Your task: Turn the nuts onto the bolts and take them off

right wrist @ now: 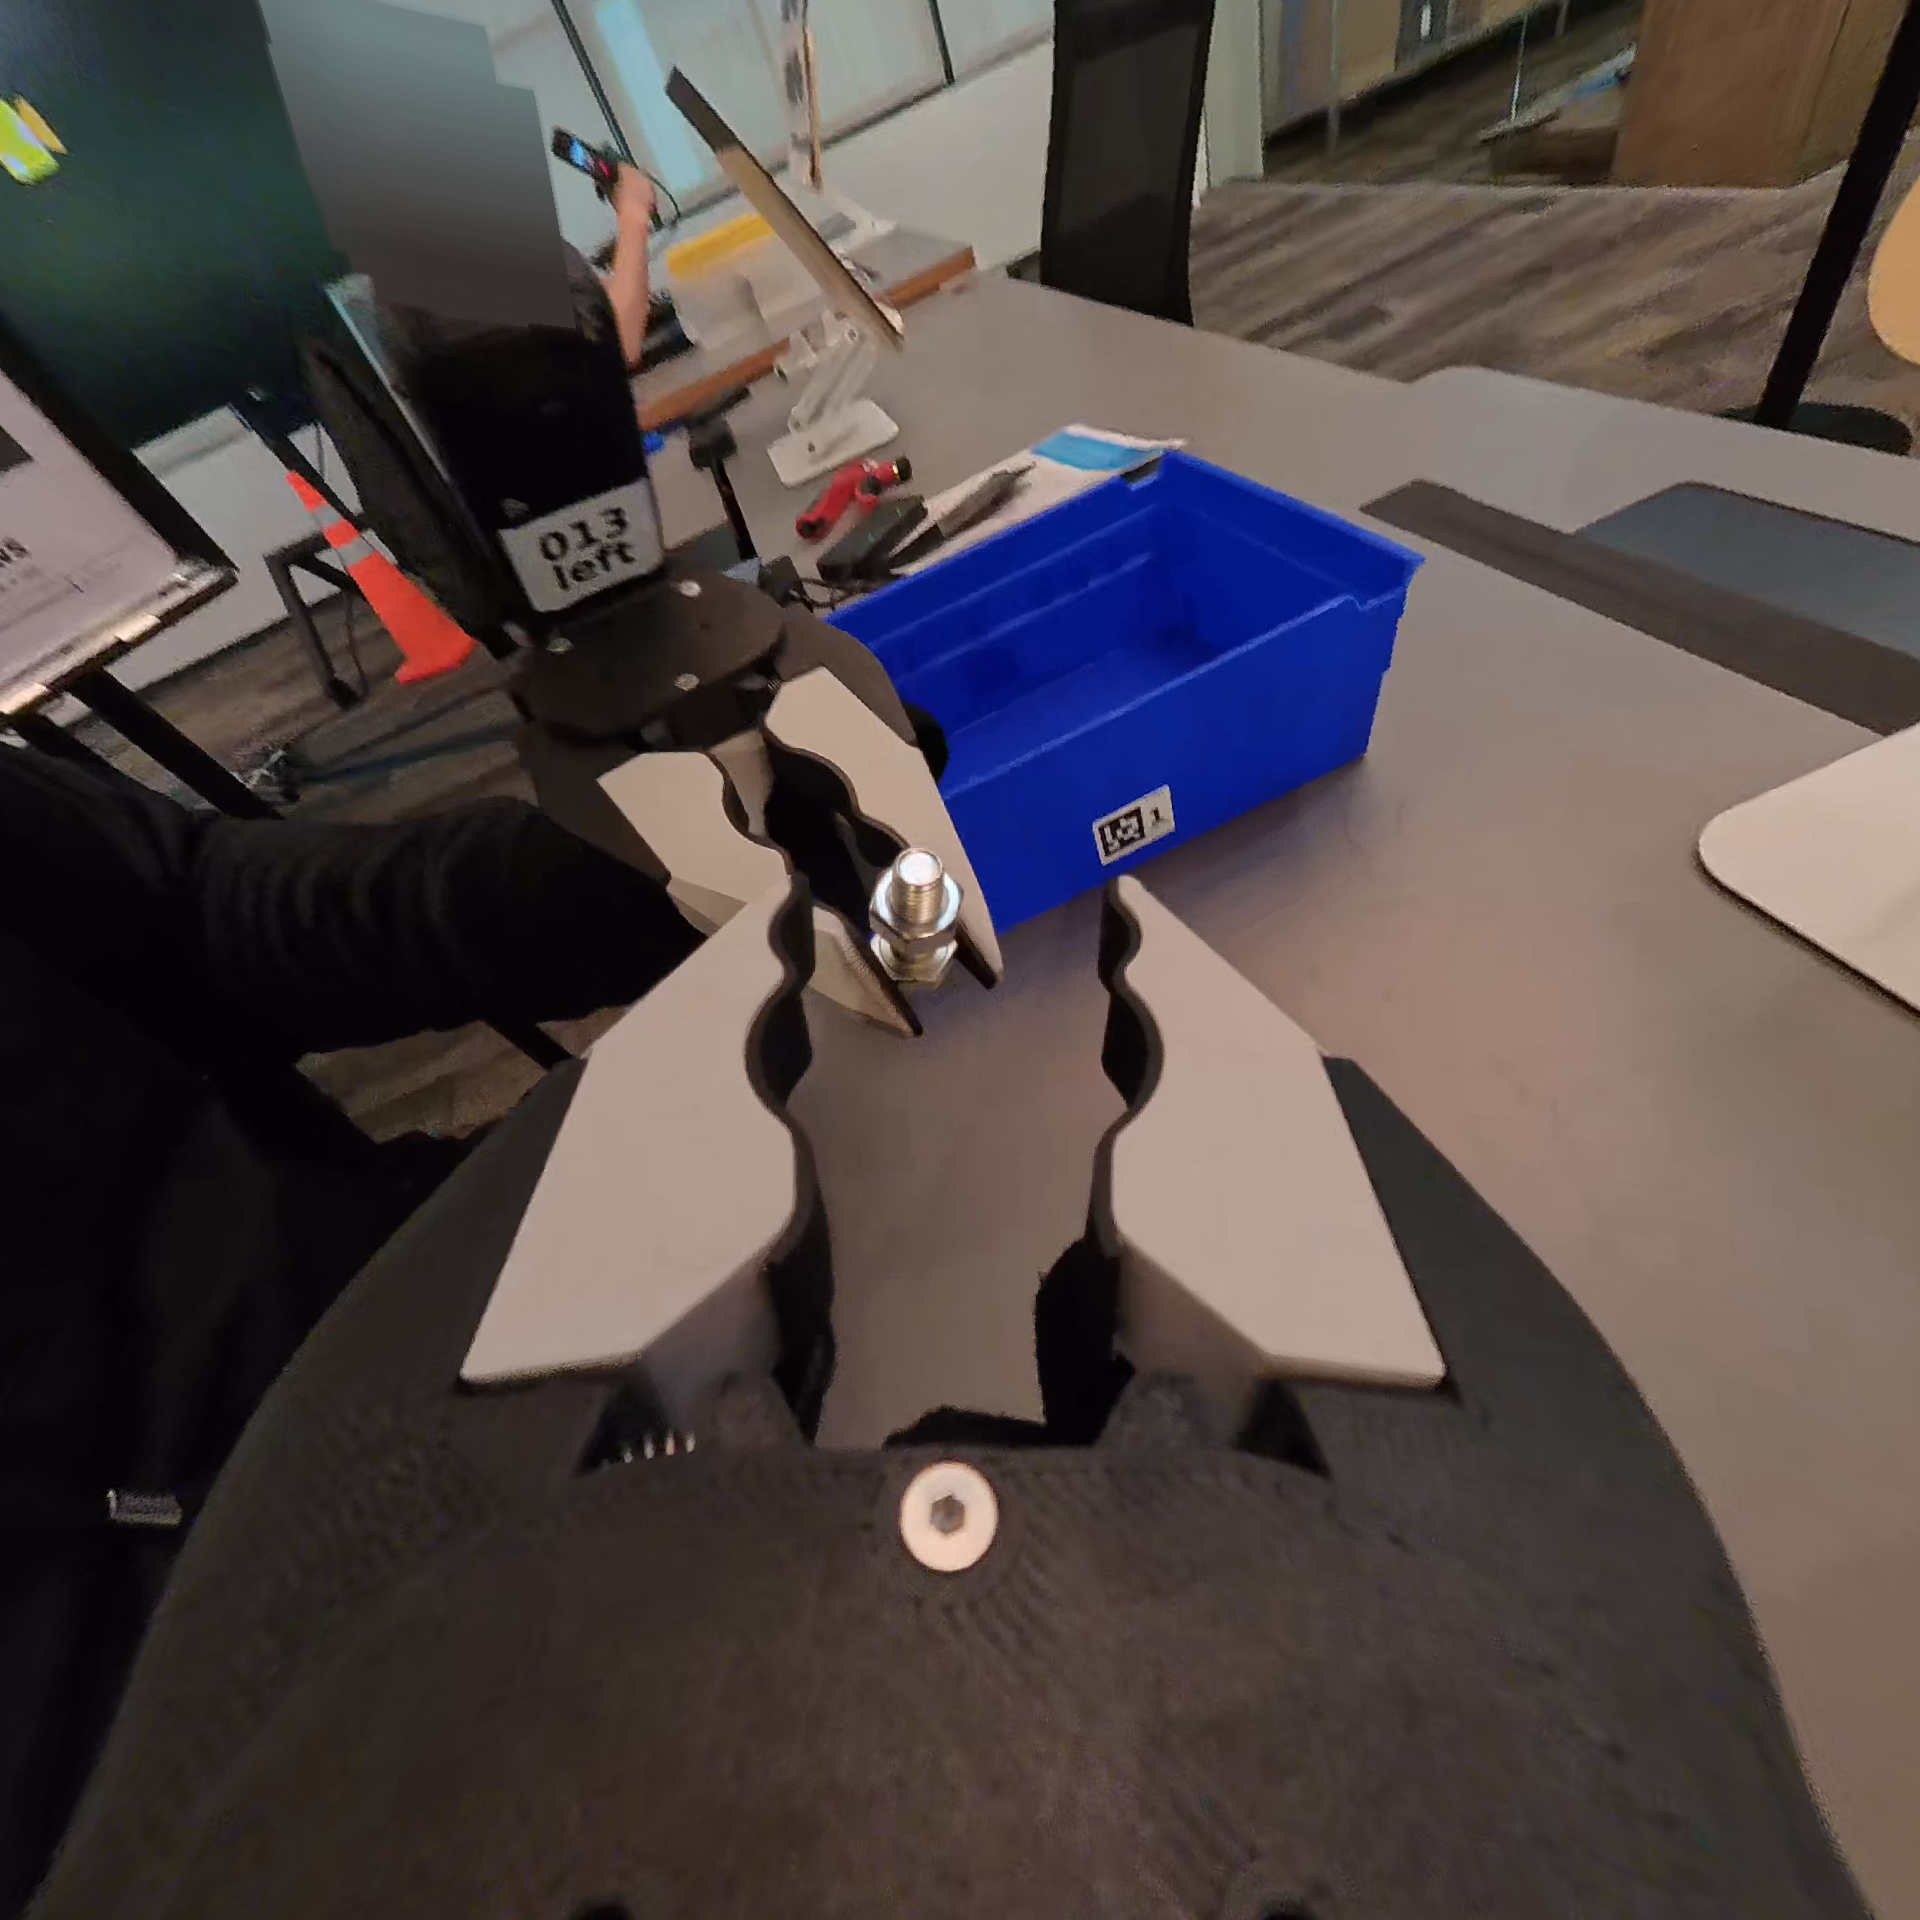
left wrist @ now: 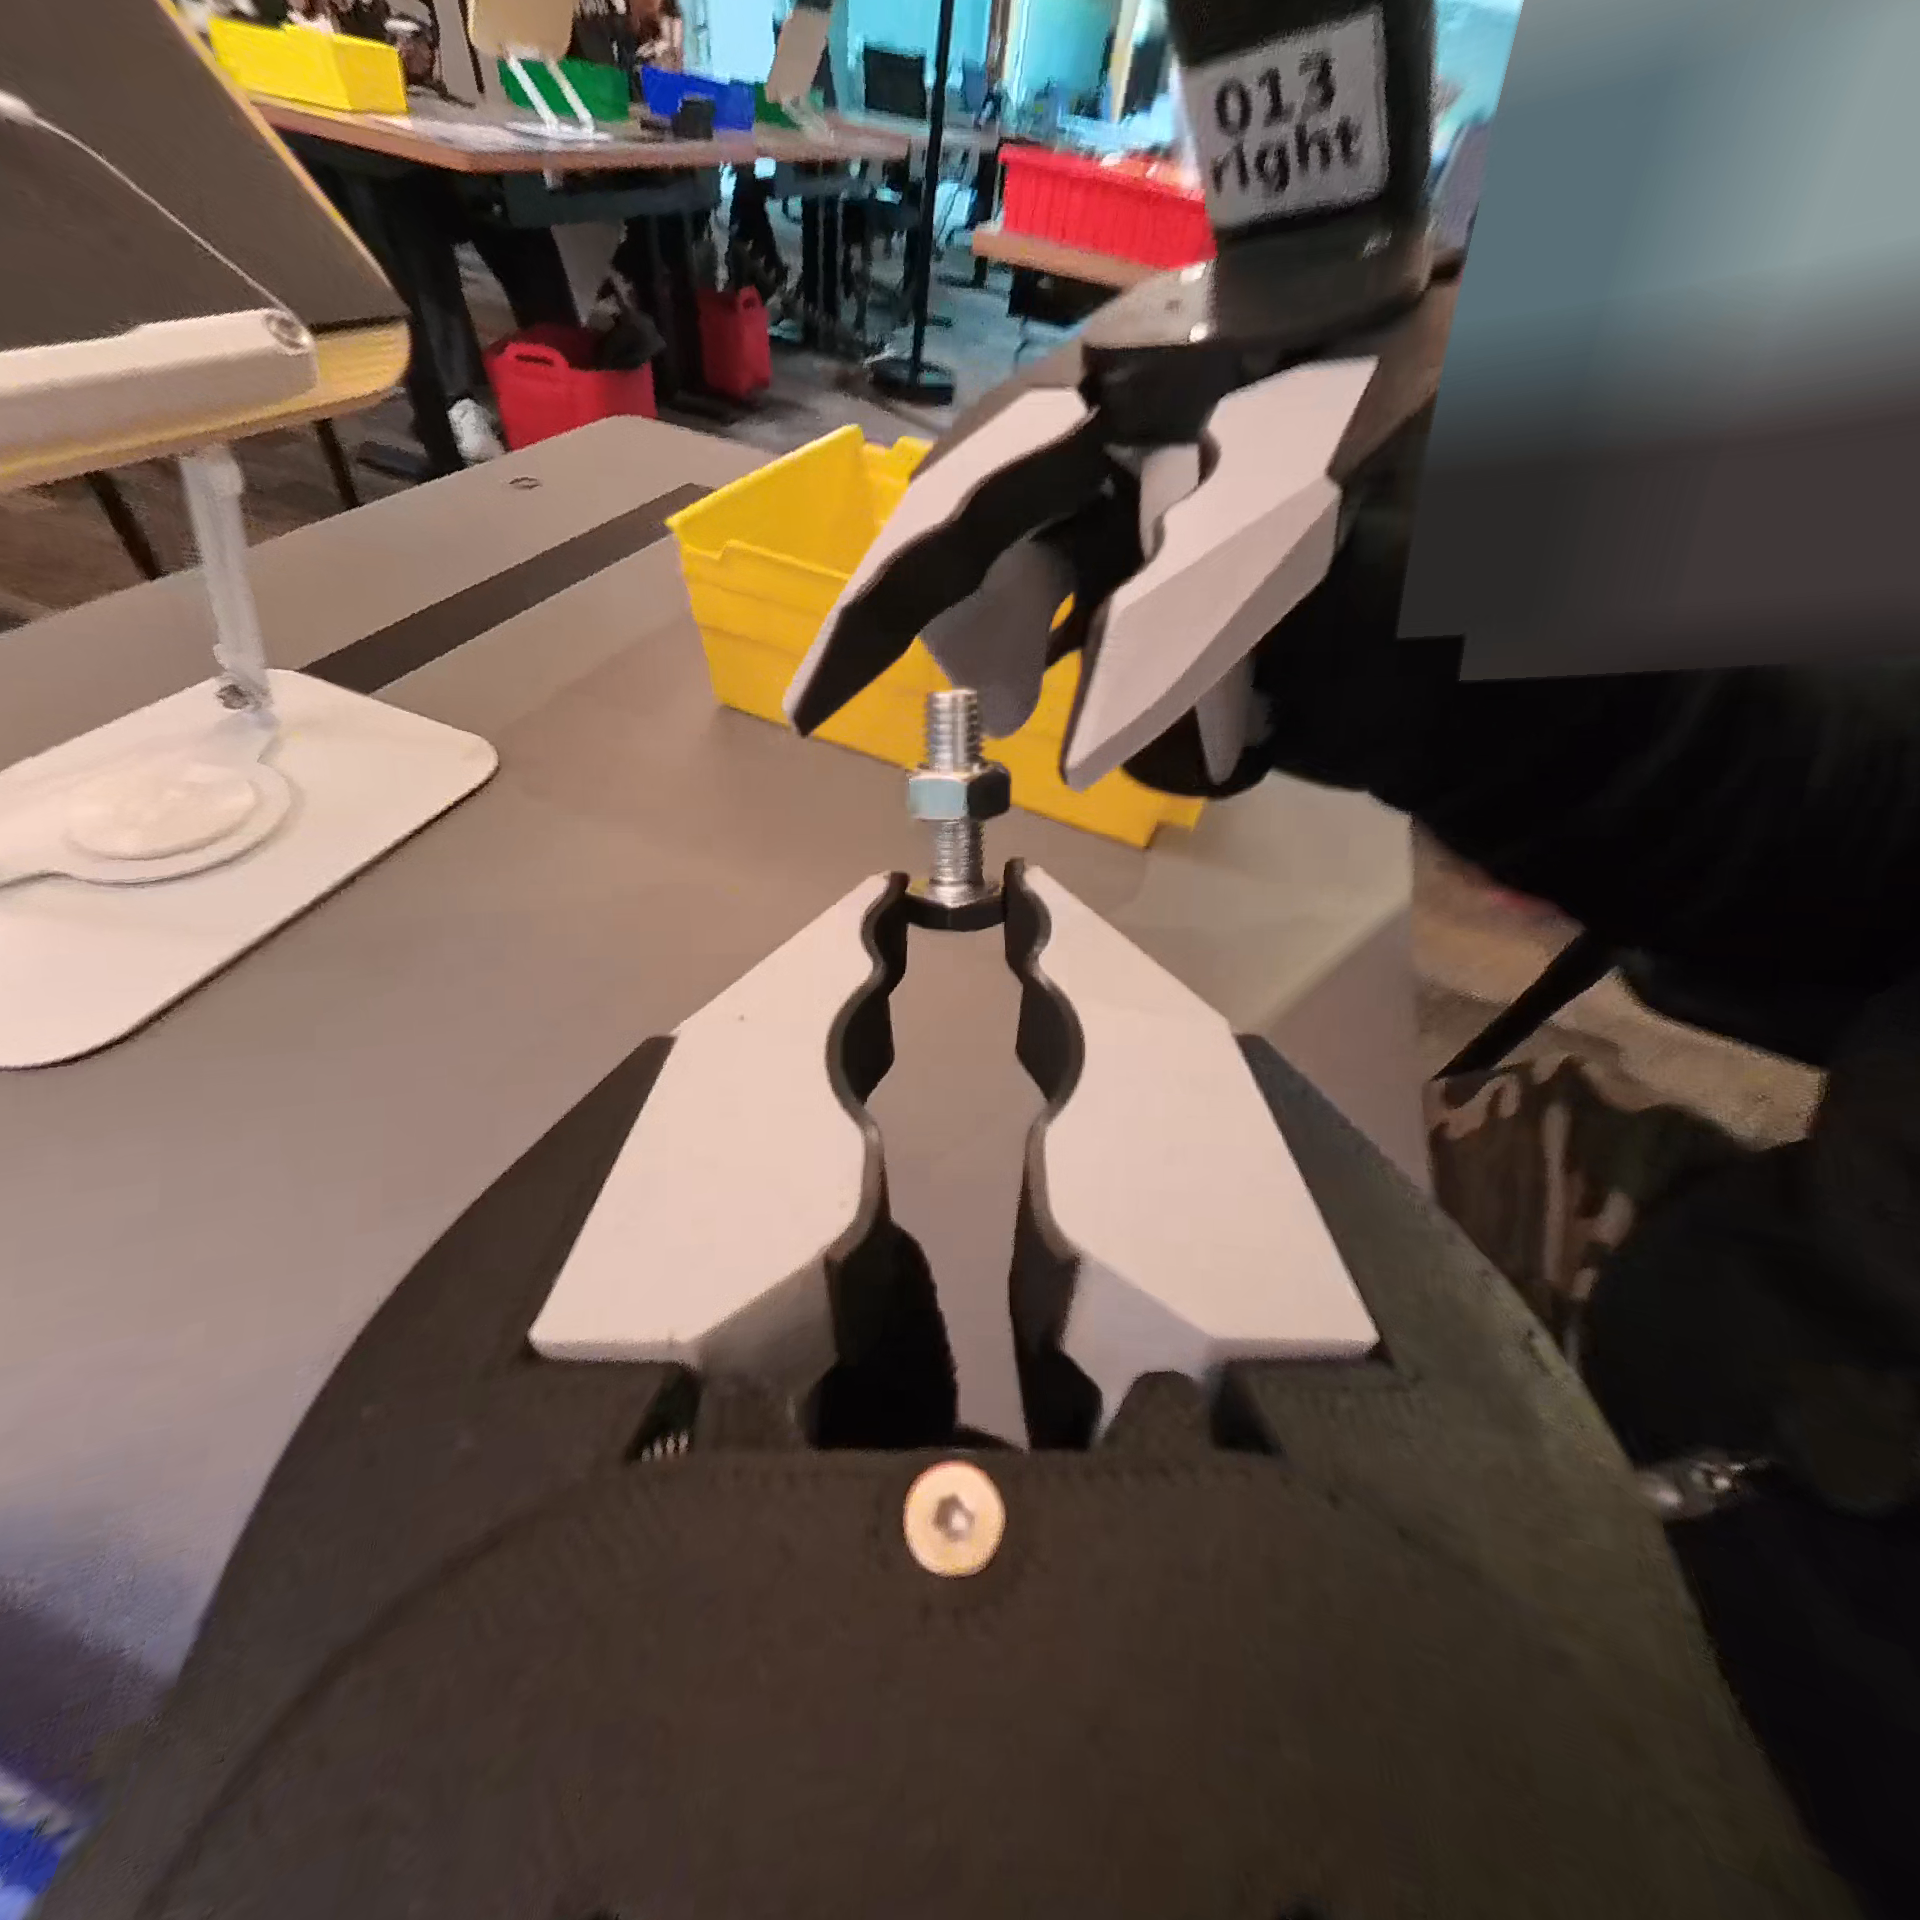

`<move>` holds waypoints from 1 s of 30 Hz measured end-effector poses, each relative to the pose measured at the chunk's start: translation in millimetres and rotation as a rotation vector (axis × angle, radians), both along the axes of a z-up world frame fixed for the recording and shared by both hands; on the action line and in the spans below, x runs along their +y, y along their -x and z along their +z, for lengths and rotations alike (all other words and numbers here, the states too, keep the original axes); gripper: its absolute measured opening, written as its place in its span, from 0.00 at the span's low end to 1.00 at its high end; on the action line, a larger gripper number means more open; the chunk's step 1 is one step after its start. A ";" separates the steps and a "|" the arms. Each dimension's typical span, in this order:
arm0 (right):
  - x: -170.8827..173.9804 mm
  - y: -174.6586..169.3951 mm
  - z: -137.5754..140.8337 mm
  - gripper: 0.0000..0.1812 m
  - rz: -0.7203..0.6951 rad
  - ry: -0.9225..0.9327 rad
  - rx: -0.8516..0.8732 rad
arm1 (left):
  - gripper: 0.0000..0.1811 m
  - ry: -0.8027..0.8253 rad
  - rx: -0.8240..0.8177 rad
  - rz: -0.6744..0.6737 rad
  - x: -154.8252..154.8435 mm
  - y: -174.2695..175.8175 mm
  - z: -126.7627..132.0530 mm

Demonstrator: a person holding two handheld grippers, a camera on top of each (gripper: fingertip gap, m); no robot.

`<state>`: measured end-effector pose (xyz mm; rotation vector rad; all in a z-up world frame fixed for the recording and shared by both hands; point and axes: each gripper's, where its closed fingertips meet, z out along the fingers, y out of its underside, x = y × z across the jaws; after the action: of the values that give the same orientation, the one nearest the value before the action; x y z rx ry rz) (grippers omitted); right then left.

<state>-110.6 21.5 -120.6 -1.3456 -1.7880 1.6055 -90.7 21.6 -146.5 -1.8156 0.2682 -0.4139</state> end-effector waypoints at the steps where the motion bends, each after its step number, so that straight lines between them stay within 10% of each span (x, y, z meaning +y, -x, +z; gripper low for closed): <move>1: -1.8 1.2 0.8 0.31 0.002 0.011 0.014 | 0.09 -0.008 -0.036 -0.011 -0.3 -1.1 2.0; 11: 0.7 4.1 12.4 0.35 0.001 0.132 0.087 | 0.09 -0.136 -0.157 -0.045 -8.8 -6.3 35.8; 13: 18.1 2.3 9.7 0.21 -0.048 0.144 0.082 | 0.09 -0.168 -0.182 -0.050 -12.3 -2.3 45.5; 27: -8.6 0.7 34.3 0.37 0.062 0.263 0.150 | 0.09 -0.215 -0.243 -0.099 -17.2 -14.5 59.3; 30: 19.5 -2.0 18.4 0.22 -0.010 0.250 0.129 | 0.08 -0.247 -0.257 -0.107 -22.7 -10.2 70.3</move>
<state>-108.6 41.0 -102.1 -1.3183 -1.5437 1.9145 -80.4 -1.1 -76.1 -1.4927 0.2279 -0.6542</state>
